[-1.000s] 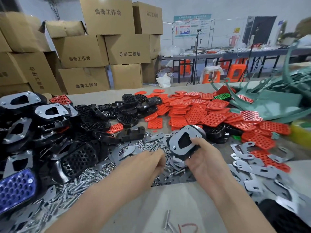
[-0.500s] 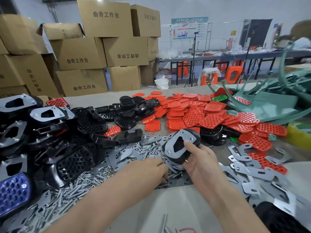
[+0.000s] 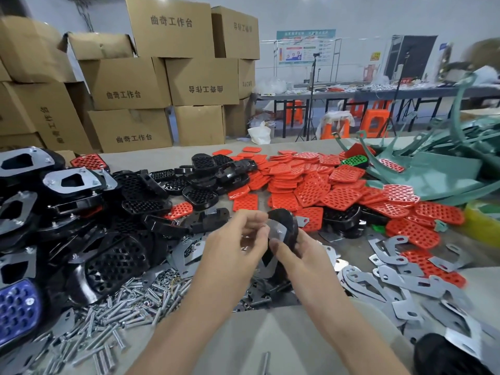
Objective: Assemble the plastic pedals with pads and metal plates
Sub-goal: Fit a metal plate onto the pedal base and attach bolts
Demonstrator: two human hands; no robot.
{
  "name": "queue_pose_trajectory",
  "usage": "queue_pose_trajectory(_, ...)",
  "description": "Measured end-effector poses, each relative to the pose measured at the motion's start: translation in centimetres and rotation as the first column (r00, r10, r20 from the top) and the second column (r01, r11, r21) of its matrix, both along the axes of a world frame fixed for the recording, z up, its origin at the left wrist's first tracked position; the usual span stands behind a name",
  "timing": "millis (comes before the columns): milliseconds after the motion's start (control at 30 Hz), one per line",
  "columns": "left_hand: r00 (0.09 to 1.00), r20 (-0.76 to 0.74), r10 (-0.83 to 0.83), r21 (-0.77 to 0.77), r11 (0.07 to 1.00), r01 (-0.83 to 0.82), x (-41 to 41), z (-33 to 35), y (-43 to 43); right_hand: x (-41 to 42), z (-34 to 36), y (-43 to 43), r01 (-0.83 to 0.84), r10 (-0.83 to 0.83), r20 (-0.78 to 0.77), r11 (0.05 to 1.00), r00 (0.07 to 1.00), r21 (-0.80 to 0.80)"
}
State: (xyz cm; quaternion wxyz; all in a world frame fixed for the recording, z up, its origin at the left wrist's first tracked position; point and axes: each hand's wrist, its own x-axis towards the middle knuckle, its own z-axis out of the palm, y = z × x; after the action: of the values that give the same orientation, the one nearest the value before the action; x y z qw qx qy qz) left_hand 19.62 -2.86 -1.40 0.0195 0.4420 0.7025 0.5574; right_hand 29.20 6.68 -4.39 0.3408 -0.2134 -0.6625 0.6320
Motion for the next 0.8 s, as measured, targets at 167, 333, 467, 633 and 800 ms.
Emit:
queue_pose_trajectory(167,0.984,-0.178,0.017,0.041,0.999,-0.010,0.33,-0.78,0.19,0.14,0.41,-0.59,-0.058,0.058,-0.012,0.998,0.998,0.019)
queue_pose_trajectory(333,0.969,-0.238,0.064,0.083,0.995,-0.045,0.39,-0.82,0.02,0.15,0.93,-1.04,-0.077,0.079,-0.058,0.997,0.995,0.028)
queue_pose_trajectory(467,0.971,-0.226,0.078,0.123,0.991,-0.051,0.62,-1.07,0.28,0.19,0.94,-1.08,-0.077,0.077,-0.094,0.997,0.993,0.000)
queue_pose_trajectory(633,0.982,-0.184,0.034,0.089,0.996,-0.018,0.49,-0.85,0.12,0.23,0.69,-0.91,-0.117,0.114,-0.105,0.993,0.988,-0.024)
queue_pose_trajectory(800,0.989,-0.133,-0.060,0.041,0.997,0.066,0.03,-0.39,-0.31,0.33,0.49,-0.81,-0.208,0.199,-0.101,0.973,0.975,-0.100)
